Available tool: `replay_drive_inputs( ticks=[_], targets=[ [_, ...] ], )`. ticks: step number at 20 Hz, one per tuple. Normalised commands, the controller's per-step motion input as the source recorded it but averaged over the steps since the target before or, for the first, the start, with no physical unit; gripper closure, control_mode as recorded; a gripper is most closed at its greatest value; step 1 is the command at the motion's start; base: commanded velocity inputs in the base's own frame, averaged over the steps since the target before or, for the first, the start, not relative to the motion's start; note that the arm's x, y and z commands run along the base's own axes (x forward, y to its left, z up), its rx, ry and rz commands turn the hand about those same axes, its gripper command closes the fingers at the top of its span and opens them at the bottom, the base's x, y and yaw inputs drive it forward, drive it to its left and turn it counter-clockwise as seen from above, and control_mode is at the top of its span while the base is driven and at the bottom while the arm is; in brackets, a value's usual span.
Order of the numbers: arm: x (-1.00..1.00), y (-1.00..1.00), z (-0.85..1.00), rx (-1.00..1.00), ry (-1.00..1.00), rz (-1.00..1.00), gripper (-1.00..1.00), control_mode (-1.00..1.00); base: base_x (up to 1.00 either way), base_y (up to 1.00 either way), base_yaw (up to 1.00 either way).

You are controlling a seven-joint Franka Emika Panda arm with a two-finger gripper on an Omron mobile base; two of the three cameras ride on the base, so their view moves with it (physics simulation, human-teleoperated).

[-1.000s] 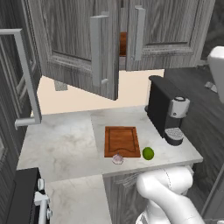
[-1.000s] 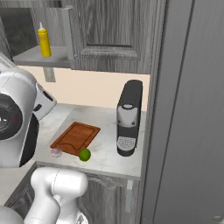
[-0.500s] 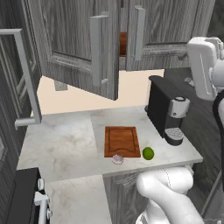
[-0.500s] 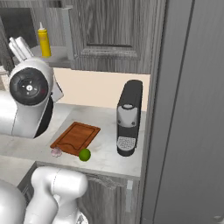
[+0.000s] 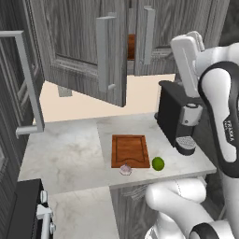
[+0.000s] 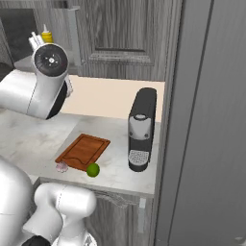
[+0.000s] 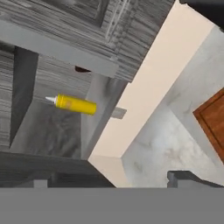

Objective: Open the cabinet. Place the bowl and condiment on the counter. Then place the lime and garlic on the cutting board.

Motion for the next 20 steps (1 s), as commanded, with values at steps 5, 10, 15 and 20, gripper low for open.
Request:
replay_drive_inputs(
  ticks=[5, 10, 15, 20],
  targets=[
    [0.33, 0.45, -0.09, 0.05, 0.00, 0.11, -1.00, -1.00, 0.00, 0.00, 0.00],
    [0.23, 0.29, 0.00, 0.15, 0.00, 0.20, -1.00, -1.00, 0.00, 0.00, 0.00],
    [0.23, 0.30, 0.00, 0.07, 0.00, 0.18, -1.00, -1.00, 0.00, 0.00, 0.00],
    [0.26, 0.38, -0.02, 0.03, 0.00, 0.15, -1.00, -1.00, 0.00, 0.00, 0.00]
  ],
)
